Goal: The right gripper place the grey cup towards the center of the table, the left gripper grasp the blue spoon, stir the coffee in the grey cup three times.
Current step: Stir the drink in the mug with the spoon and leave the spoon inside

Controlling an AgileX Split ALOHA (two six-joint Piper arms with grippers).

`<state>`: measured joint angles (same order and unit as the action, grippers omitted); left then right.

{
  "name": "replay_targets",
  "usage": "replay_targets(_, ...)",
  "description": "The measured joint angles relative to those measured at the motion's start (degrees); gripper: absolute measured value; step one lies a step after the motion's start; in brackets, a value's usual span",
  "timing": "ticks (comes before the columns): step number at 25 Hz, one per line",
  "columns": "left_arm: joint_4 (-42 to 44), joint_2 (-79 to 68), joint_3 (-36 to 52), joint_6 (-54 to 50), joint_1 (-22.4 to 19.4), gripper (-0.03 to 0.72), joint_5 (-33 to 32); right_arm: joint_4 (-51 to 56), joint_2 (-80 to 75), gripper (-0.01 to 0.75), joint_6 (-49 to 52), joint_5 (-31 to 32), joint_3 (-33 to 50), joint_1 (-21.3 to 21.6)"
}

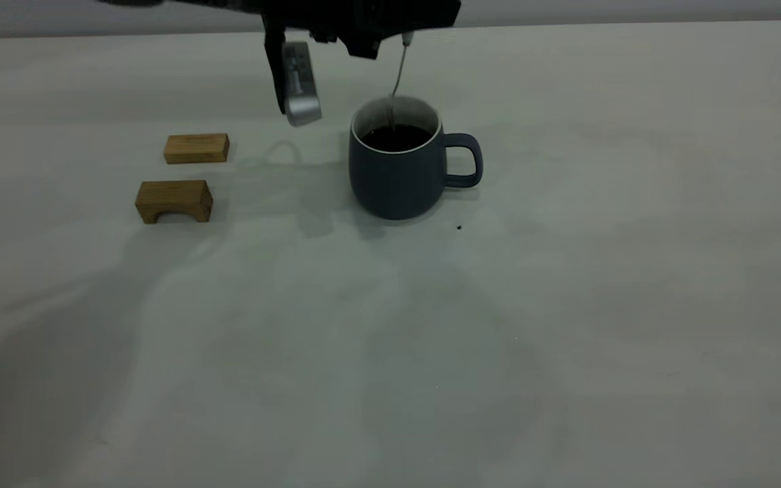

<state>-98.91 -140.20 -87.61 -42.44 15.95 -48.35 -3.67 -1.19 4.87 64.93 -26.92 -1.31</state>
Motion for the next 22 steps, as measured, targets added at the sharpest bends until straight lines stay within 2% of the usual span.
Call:
replay_targets(7, 0.0, -4.1, -0.8, 0.0, 0.0, 0.131, -3.7, 0.0, 0.0, 0.489, 0.0, 0.0, 0.0, 0.0)
replay_targets(12, 0.1, -4.3, -0.8, 0.0, -1.2, 0.131, -4.0, 0.0, 0.0, 0.489, 0.0, 0.0, 0.0, 0.0)
replay_targets(17, 0.0, -4.5, -1.6, 0.0, -2.8, 0.131, -0.9, 0.0, 0.0, 0.489, 0.0, 0.0, 0.0, 0.0)
replay_targets(22, -0.1, -7.5, -6.9, 0.0, -1.0, 0.131, 0.8, 0.0, 0.0, 0.489, 0.0, 0.0, 0.0, 0.0)
